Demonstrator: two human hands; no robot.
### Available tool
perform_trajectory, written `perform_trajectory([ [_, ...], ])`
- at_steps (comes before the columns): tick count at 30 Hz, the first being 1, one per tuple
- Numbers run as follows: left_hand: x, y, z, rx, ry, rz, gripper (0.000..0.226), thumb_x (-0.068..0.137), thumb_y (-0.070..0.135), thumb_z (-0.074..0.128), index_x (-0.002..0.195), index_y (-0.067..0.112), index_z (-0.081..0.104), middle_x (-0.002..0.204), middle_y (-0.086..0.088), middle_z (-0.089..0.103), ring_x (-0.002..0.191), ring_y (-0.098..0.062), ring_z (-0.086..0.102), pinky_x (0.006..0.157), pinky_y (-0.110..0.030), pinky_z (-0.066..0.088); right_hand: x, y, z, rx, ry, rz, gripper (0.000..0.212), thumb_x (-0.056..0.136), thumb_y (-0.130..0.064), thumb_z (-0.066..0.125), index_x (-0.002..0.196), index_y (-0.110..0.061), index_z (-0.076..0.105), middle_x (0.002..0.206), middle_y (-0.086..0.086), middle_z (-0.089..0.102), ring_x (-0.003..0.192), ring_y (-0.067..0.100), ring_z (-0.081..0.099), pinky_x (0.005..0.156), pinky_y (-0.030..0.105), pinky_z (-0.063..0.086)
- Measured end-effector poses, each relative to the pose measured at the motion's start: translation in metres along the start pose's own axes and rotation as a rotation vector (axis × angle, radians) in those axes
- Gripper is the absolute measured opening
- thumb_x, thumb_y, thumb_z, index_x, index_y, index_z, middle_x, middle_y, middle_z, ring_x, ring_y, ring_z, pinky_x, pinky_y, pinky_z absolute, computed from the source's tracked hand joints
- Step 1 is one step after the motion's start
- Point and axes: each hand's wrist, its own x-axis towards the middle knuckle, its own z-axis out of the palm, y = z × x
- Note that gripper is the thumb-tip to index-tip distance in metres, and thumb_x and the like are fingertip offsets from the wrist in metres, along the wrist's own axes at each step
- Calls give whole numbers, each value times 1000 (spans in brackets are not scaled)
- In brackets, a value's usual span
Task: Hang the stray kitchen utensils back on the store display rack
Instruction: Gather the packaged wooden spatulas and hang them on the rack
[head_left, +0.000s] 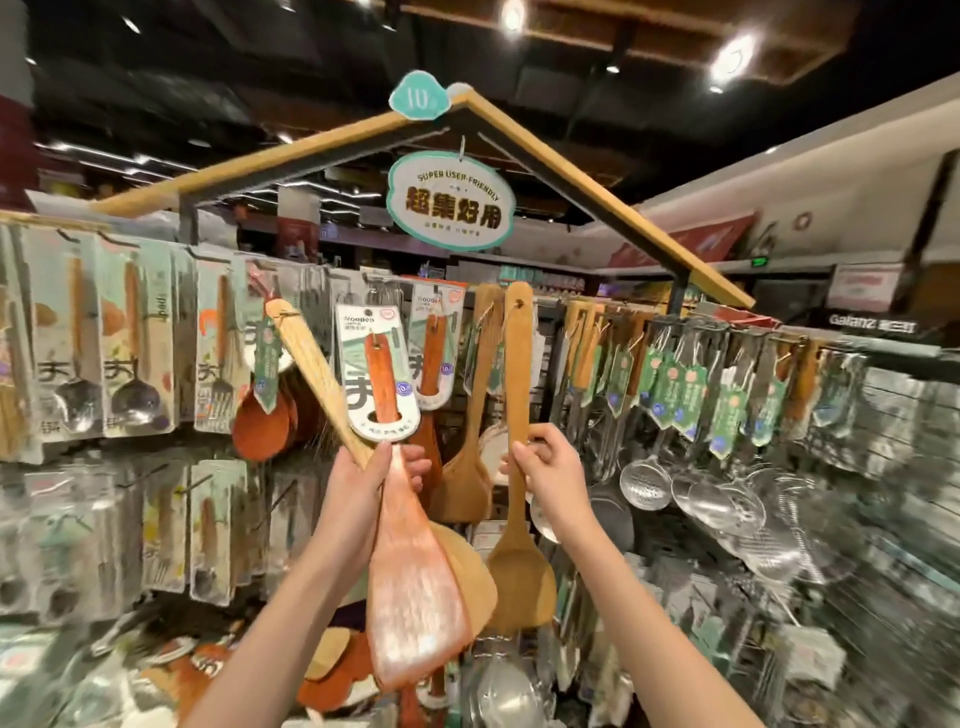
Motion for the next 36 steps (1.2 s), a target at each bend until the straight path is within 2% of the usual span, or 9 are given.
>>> perform_trajectory([
  [3, 7, 3, 9, -23, -10, 11, 29, 95, 18, 47, 123, 10, 47, 86, -10, 74, 80, -20, 72, 63, -23, 56, 7, -3, -4, -15, 1, 0, 14, 93, -14, 56, 106, -8, 56, 95, 21, 67, 86, 31, 68, 82, 50, 55],
  [8, 15, 5, 17, -69, -50, 15, 35, 91, 16, 52, 126, 16, 44, 94, -17, 70, 89, -28, 70, 69, -28, 58, 18, 1, -3, -20, 5, 36, 10, 93, -13, 56, 102, -7, 55, 92, 19, 69, 80, 28, 70, 76, 44, 57],
  [11, 16, -1, 16, -70, -53, 22, 41, 84, 23, 56, 123, 19, 46, 92, -16, 72, 89, -30, 70, 70, -29, 58, 23, 10, 0, -63, 6, 40, 9, 92, -16, 57, 100, -11, 56, 90, 16, 70, 84, 30, 69, 80, 49, 54],
  [14, 17, -8, 13, -33, -58, 22, 45, 83, 23, 56, 126, 12, 45, 94, -17, 71, 90, -31, 70, 70, -30, 58, 28, 15, 3, -30, -10, 47, 8, 93, -14, 56, 100, -10, 57, 85, 14, 71, 79, 29, 70, 82, 51, 54],
  [19, 18, -14, 12, -13, -57, 37, 37, 83, 24, 57, 118, 17, 50, 94, -17, 71, 89, -31, 70, 70, -29, 59, 39, 18, 6, 46, -12, 45, 12, 93, -15, 56, 104, -10, 56, 85, 13, 70, 78, 27, 70, 80, 49, 56],
  [26, 24, -11, 17, 59, -78, 60, 36, 83, 25, 57, 117, 20, 49, 94, -15, 72, 88, -30, 70, 71, -32, 59, 47, 19, 9, 153, -23, 14, 7, 93, -11, 55, 100, -11, 58, 77, 8, 71, 70, 22, 70, 58, 28, 56],
  [31, 27, -12, 20, 80, -76, 61, 37, 83, 23, 57, 119, 19, 49, 93, -16, 71, 88, -31, 70, 71, -33, 60, 50, 16, 13, 153, -46, -28, 8, 93, -11, 56, 101, -12, 59, 83, 11, 70, 71, 22, 70, 63, 29, 56],
  [36, 31, -10, 24, 97, -75, 60, 32, 90, 15, 53, 121, 13, 48, 95, -18, 71, 88, -30, 70, 71, -33, 60, 59, 19, 18, 86, -39, -5, 8, 93, -9, 54, 101, -9, 56, 87, 19, 68, 71, 24, 68, 73, 40, 58],
])
